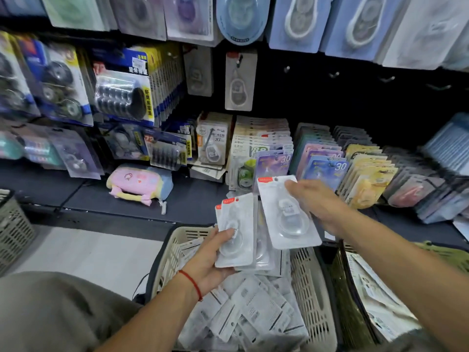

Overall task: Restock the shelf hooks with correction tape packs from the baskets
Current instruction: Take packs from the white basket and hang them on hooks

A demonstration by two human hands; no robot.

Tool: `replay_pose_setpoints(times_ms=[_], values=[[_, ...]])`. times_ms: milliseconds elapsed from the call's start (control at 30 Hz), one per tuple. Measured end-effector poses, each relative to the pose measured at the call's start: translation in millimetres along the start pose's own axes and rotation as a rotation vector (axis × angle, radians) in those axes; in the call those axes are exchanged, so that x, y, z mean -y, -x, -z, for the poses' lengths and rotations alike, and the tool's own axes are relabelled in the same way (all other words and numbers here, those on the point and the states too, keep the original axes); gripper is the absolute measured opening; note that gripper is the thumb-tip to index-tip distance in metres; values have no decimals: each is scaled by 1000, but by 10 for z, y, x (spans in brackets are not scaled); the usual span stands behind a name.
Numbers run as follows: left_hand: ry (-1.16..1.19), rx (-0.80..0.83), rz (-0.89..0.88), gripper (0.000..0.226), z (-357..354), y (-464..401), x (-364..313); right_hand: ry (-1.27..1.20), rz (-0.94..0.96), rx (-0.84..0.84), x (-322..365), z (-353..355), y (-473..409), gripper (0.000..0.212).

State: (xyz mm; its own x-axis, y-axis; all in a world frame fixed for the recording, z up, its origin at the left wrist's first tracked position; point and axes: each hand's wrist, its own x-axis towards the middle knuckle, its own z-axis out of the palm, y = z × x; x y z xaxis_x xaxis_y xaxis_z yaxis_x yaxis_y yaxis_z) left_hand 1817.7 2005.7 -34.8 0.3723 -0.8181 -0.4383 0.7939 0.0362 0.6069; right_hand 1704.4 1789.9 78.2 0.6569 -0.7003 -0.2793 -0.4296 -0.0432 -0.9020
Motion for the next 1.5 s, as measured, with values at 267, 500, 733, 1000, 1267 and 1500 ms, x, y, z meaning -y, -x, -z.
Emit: replay_pose_setpoints(times_ms=[267,500,733,1000,1267,1500], values=[[-320,-60,-255,82,-508,-158,-667,-444,-133,-133,74,-540,-100,36],[-536,132,-107,97,-855,-156,-1179,-470,-42,-248,374,-698,-199,41],[-428,191,-58,72,-785,-200,-1308,-514,-72,-51,580,-723,-123,43],[-254,183,-229,69,-732,-306,-1618,-339,290,8,625,-699,-129,25],[-86,270,-322,70,-577,-222,-1840,-231,481,-82,1052,-747,-242,35],[-27,67,-426,63,-400,-99,-2041,-237,576,-151,1409,-695,-467,22]])
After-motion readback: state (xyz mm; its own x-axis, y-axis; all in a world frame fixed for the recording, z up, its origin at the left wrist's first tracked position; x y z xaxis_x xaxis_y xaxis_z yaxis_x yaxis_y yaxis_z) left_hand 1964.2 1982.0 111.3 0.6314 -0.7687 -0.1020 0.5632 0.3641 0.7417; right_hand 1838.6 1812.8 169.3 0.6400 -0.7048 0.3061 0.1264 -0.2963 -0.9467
